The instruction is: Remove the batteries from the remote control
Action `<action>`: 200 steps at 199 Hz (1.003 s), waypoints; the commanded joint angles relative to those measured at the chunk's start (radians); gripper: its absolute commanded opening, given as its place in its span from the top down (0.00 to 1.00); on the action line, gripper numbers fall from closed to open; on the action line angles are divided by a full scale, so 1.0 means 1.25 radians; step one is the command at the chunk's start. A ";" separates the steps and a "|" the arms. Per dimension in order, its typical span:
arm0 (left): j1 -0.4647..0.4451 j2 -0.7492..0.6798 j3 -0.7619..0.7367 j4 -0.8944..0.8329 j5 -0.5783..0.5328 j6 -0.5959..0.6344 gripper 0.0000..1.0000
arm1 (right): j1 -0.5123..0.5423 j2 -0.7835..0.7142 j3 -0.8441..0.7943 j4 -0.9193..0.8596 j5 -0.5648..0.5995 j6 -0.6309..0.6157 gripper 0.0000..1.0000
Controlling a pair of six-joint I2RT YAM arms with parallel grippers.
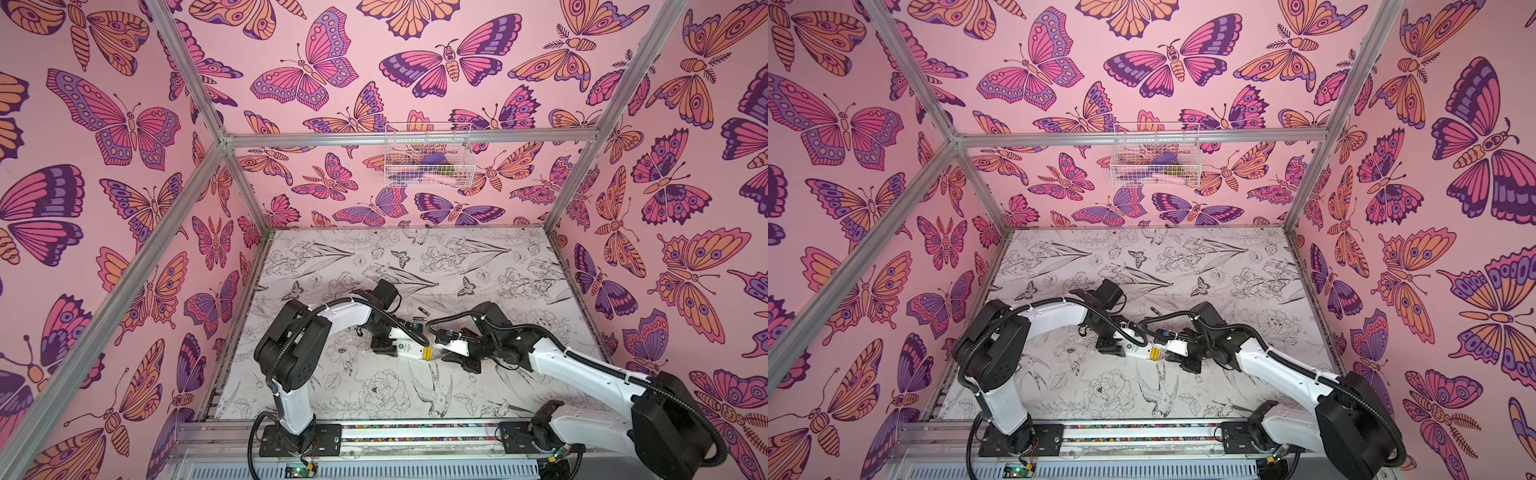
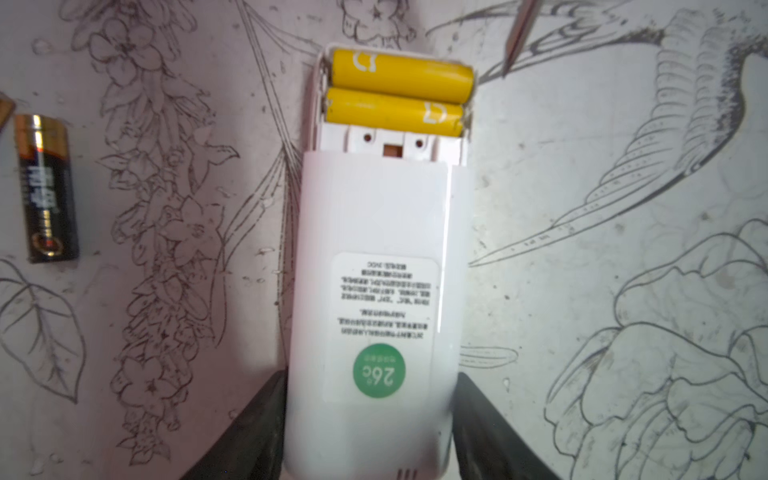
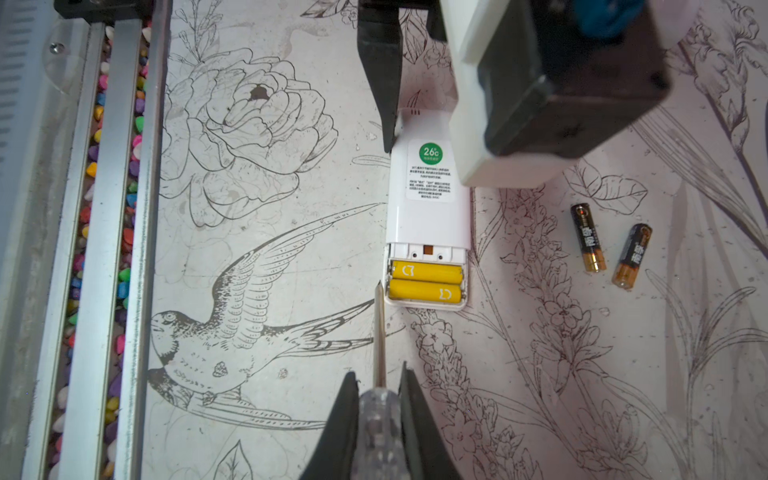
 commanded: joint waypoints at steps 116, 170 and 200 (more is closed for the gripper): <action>-0.005 0.012 -0.022 -0.012 -0.017 -0.002 0.58 | 0.012 0.039 0.034 0.034 0.013 -0.049 1.00; -0.008 0.013 -0.025 -0.012 -0.020 0.009 0.60 | 0.014 0.037 0.028 0.033 0.014 -0.054 1.00; -0.012 0.012 -0.027 -0.011 -0.021 0.011 0.60 | 0.017 0.044 0.034 0.027 0.017 -0.056 1.00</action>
